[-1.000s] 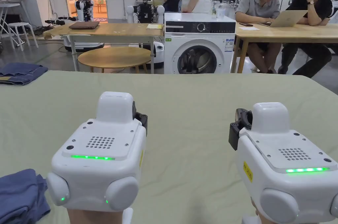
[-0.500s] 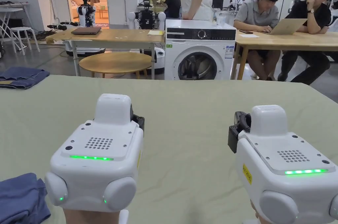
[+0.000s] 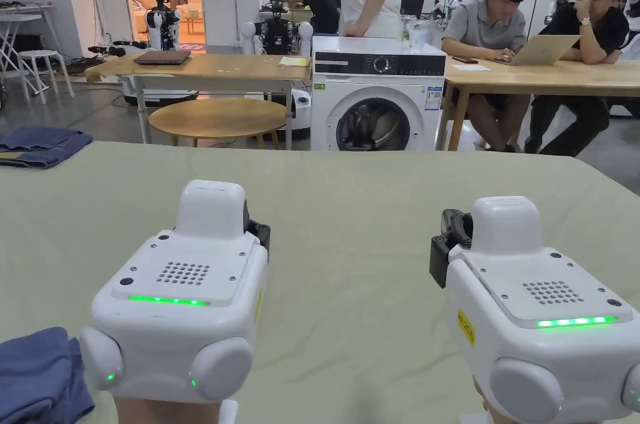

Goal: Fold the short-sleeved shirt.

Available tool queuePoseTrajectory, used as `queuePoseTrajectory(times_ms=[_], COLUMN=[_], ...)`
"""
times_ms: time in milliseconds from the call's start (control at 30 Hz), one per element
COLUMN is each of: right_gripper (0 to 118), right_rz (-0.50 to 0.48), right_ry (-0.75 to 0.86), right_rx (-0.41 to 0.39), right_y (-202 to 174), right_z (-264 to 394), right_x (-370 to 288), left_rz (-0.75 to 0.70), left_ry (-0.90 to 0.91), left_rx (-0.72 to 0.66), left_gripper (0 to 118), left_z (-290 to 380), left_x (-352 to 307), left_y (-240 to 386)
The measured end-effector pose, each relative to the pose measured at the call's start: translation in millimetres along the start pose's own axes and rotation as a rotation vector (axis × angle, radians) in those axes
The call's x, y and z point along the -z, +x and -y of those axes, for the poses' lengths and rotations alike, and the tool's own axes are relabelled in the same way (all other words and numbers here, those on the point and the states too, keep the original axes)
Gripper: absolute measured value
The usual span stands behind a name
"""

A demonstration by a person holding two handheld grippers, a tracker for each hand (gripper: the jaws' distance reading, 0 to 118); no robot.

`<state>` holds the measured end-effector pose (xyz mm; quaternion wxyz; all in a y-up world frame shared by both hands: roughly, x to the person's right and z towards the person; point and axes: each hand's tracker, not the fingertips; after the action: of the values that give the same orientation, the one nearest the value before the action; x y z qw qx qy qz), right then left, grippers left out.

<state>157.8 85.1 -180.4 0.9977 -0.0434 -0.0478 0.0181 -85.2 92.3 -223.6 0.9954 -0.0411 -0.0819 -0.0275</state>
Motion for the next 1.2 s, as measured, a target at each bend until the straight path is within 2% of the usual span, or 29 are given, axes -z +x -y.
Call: queuePoseTrajectory(times_ms=[400, 433, 467, 500, 533, 567, 600, 633, 667, 700, 733, 767, 1200], right_gripper=[0, 6, 22, 44, 68, 73, 73, 77, 86, 96, 110, 117, 118], right_rz=[-0.009, -0.007, -0.008, -0.011, -0.016, -0.016, -0.017, -0.021, -0.022, -0.023, -0.024, -0.031, 0.004], right_ry=[0.007, 0.009, 0.011, 0.011, 0.009, 0.006, 0.009, 0.016, 0.02, 0.02, 0.021, 0.021, 0.048], right_rx=[0.006, 0.009, 0.012, 0.016, 0.019, 0.019, 0.019, 0.017, 0.017, 0.018, 0.018, 0.023, 0.01], right_y=[3, 3, 4, 4, 4, 4, 5, 5, 5, 5, 5, 5, 6], right_z=[2, 2, 1, 1, 1, 2, 2, 3, 2, 2, 2, 2, -3], right_x=[-2, -2, -3, -3, -2, -2, -3, -5, -6, -5, -5, -5, -14], left_rz=[0.009, 0.011, 0.008, 0.004, 0.001, 0.003, 0.01, 0.01, 0.005, 0.002, -0.002, 0.001, -0.018], left_ry=[-0.009, -0.014, -0.016, -0.016, -0.021, -0.025, -0.014, -0.022, -0.025, -0.025, -0.022, -0.015, 0.019], left_rx=[-0.035, -0.036, -0.04, -0.044, -0.047, -0.05, -0.054, -0.055, -0.054, -0.054, -0.056, -0.061, -0.052], left_gripper=[0, 7, 19, 38, 67, 63, 67, 90, 105, 114, 115, 115, 115], left_z=[3, 3, 3, 4, 4, 5, 5, 5, 5, 5, 6, 6, 0], left_x=[1, 1, 0, 0, 0, 0, -2, -2, -2, -2, -3, -6, -13], left_y=[-14, -15, -16, -17, -18, -20, -21, -22, -23, -23, -24, -25, -28])
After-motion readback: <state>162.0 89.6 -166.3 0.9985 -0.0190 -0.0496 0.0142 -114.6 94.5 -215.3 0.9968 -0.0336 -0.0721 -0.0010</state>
